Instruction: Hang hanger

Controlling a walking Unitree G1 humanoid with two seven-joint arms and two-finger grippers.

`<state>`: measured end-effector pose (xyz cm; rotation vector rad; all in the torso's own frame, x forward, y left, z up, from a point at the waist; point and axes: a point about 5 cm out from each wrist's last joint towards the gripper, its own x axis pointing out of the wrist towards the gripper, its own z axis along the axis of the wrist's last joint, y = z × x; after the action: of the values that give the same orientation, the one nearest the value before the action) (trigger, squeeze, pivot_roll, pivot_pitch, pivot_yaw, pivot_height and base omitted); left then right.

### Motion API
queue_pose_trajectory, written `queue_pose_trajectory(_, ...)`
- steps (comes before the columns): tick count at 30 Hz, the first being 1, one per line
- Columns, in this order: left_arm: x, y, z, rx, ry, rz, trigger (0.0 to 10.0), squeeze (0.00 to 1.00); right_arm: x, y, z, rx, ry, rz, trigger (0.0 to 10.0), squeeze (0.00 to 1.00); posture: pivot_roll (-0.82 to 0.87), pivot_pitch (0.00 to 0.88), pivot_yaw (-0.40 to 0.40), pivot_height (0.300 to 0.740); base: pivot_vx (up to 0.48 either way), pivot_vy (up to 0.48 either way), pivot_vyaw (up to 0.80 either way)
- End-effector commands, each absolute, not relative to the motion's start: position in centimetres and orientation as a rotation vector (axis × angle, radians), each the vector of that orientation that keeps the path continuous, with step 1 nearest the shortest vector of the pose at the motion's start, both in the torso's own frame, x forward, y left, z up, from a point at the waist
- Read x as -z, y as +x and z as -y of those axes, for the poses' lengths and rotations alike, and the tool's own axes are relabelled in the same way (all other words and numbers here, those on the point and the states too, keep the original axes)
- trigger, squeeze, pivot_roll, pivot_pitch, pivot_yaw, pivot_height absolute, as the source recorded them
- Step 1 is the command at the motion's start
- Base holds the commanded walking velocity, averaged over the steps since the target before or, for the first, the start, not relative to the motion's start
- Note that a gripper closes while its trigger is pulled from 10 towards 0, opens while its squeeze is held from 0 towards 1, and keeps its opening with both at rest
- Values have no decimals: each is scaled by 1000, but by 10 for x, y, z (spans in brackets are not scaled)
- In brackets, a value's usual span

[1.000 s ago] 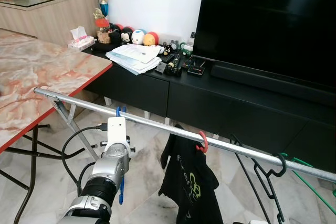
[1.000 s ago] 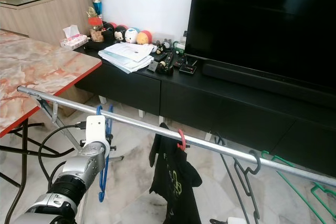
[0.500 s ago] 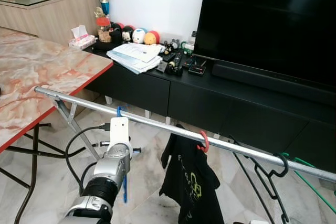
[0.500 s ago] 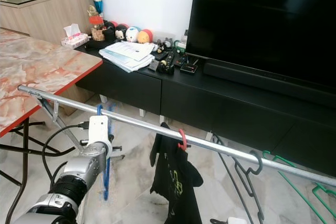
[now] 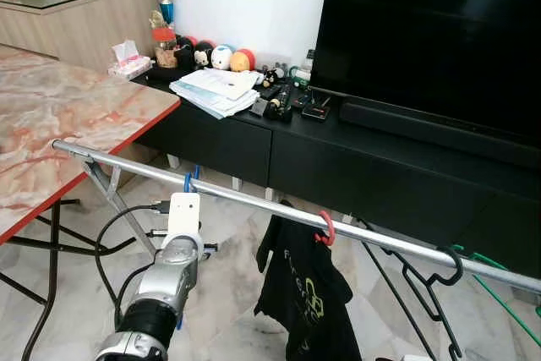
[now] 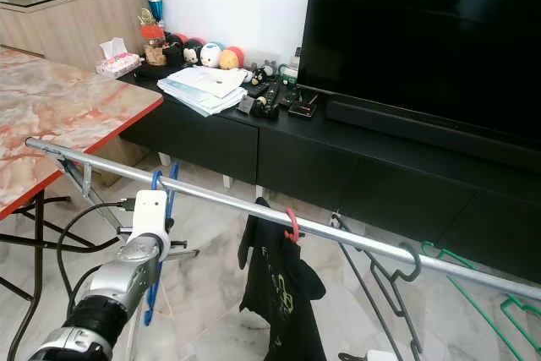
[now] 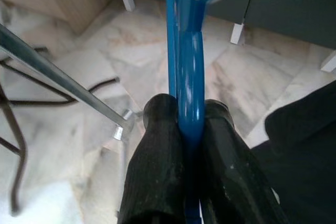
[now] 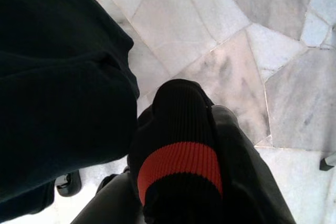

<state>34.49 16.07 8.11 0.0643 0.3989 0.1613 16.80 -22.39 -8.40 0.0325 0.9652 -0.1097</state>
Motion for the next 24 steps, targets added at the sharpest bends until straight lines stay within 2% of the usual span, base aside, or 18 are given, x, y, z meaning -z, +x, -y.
queue_pose_trajectory(1, -88, 342, -161, -113, 105, -325, 0, 0, 83, 169, 227, 115, 29, -959, 10000, 0, 81, 0, -33, 740, 0, 0, 0)
queue_pose_trajectory(10, -115, 324, -158, 77, 204, -115, 0, 0, 82, 170, 228, 130, 38, -948, 10000, 0, 90, 0, -37, 740, 0, 0, 0)
queue_pose_trajectory(13, -112, 300, -164, 126, 220, -100, 0, 0, 82, 169, 229, 134, 38, -947, 10000, 0, 97, 0, -38, 740, 0, 0, 0)
queue_pose_trajectory(14, -112, 300, -164, 126, 220, -100, 0, 0, 82, 169, 229, 134, 38, -947, 10000, 0, 97, 0, -38, 740, 0, 0, 0)
queue_pose_trajectory(15, -109, 293, -165, 143, 229, -107, 2510, 0, 82, 169, 229, 135, 38, -946, 10000, 0, 100, 0, -40, 740, 0, 0, 0)
queue_pose_trajectory(16, -109, 293, -165, 143, 229, -107, 2510, 0, 82, 169, 229, 135, 38, -946, 10000, 0, 100, 0, -40, 740, 0, 0, 0)
queue_pose_trajectory(17, -101, 282, -168, 156, 249, -130, 10000, 0, 82, 169, 230, 136, 39, -945, 10000, 0, 104, 0, -43, 740, 0, 0, 0)
queue_pose_trajectory(24, -72, 249, -173, 111, 201, -229, 10000, 0, 81, 169, 232, 144, 36, -944, 10000, 0, 108, 0, -44, 740, 0, 0, 0)
